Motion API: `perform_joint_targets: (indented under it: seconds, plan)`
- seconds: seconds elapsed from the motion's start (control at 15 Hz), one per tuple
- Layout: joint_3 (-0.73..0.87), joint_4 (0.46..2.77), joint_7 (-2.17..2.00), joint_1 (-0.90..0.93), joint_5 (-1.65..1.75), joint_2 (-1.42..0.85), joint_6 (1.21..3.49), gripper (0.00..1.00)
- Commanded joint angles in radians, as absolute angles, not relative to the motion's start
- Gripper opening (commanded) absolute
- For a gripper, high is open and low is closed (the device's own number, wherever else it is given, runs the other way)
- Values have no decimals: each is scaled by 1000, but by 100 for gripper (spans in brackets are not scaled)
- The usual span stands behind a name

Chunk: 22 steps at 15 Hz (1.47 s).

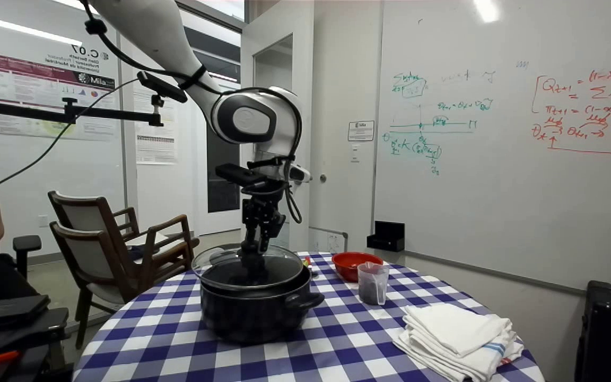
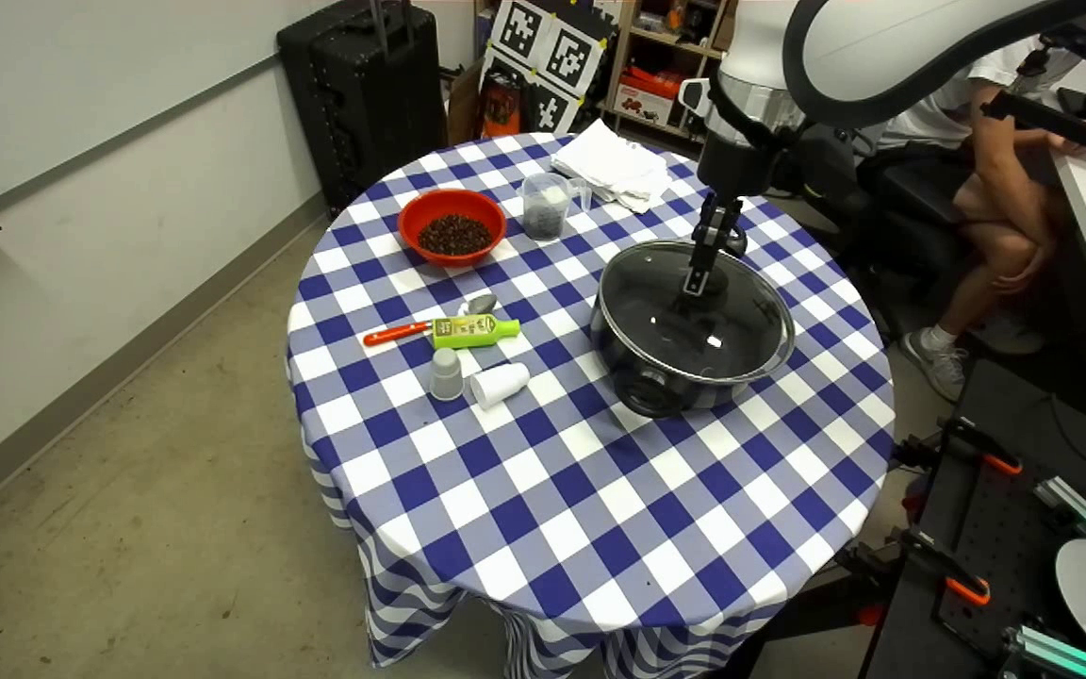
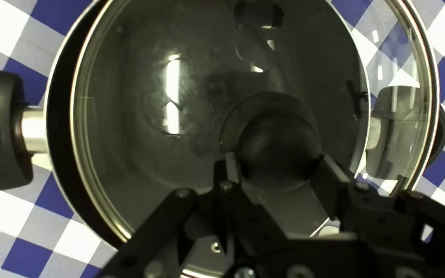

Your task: Pick up the lid from the table and put it on the pot

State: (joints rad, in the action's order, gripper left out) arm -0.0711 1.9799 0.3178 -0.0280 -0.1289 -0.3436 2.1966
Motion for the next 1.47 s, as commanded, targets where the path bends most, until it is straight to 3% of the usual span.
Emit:
perform_joint_targets:
  seconds: [0.0,1.4]
  plan:
    - [-82,1976,335,-41,-162,-331,2196,23]
    - [-66,1993,299,-56,-135,-344,2257,23]
